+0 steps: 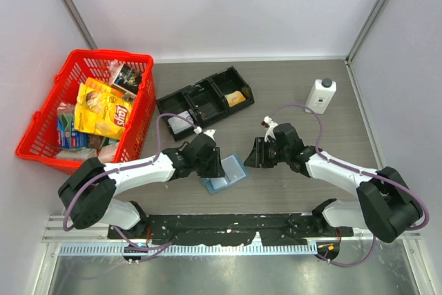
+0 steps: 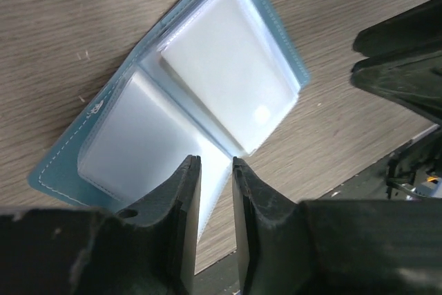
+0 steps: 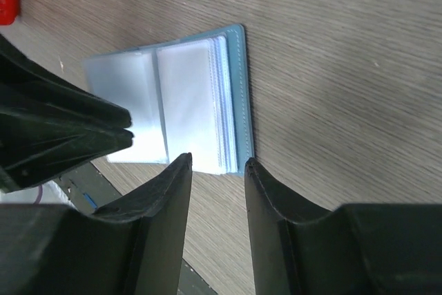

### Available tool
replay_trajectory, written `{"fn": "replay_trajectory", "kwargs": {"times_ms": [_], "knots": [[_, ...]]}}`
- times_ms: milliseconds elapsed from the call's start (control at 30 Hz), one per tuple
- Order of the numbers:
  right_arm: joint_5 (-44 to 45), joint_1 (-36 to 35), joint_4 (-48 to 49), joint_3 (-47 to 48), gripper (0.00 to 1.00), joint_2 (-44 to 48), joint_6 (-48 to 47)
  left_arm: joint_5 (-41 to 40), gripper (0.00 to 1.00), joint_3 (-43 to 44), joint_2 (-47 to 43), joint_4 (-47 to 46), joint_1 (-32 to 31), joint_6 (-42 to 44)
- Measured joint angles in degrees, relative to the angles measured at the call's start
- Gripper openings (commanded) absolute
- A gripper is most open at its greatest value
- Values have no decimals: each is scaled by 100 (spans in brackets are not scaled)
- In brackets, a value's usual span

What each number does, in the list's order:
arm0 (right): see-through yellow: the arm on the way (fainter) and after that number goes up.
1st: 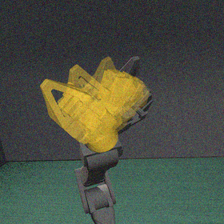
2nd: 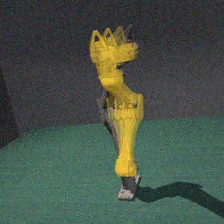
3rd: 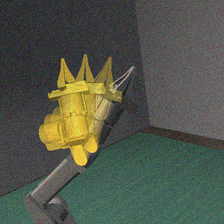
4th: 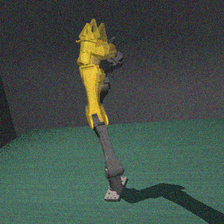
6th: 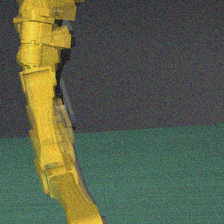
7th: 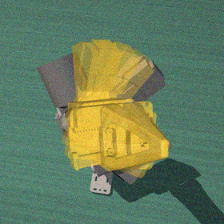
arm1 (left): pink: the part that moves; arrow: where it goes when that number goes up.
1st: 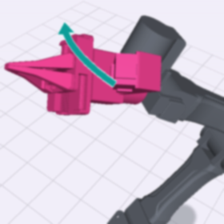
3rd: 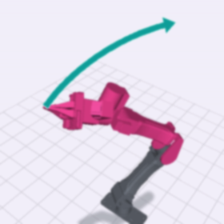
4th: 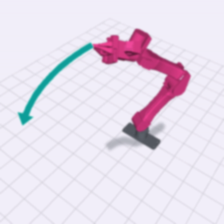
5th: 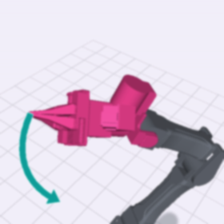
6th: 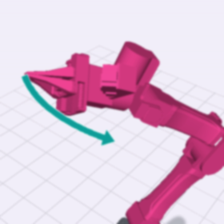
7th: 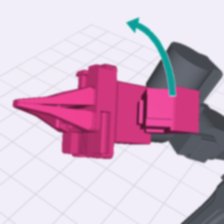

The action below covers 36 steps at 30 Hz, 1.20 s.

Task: Take the credit cards out of the card holder
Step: Remove the credit card from the card holder.

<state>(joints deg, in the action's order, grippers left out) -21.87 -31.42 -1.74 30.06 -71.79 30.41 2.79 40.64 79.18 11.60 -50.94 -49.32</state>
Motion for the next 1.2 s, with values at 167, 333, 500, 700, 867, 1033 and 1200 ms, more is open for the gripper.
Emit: {"fn": "replay_trajectory", "kwargs": {"times_ms": [167,333,500,700,867,1033,1200], "knots": [[-146,-120,323,-9,41,-166,63,-68,25,-223,227,-109,-33,-33],[-212,-258,485,-9,41,-407,142,-164,25,-367,306,-299,-33,-157],[-256,-350,546,-7,41,-669,144,-195,25,-393,350,-452,-37,-216],[-269,-498,562,42,41,-855,144,-195,23,-422,398,-614,-37,-286],[-260,-564,577,149,40,-1005,133,-199,23,-483,411,-785,-37,-304],[-240,-566,577,232,35,-1169,98,-208,23,-514,435,-896,-39,-310],[-243,-586,564,262,32,-1235,87,-201,22,-522,468,-970,-39,-323]]}}
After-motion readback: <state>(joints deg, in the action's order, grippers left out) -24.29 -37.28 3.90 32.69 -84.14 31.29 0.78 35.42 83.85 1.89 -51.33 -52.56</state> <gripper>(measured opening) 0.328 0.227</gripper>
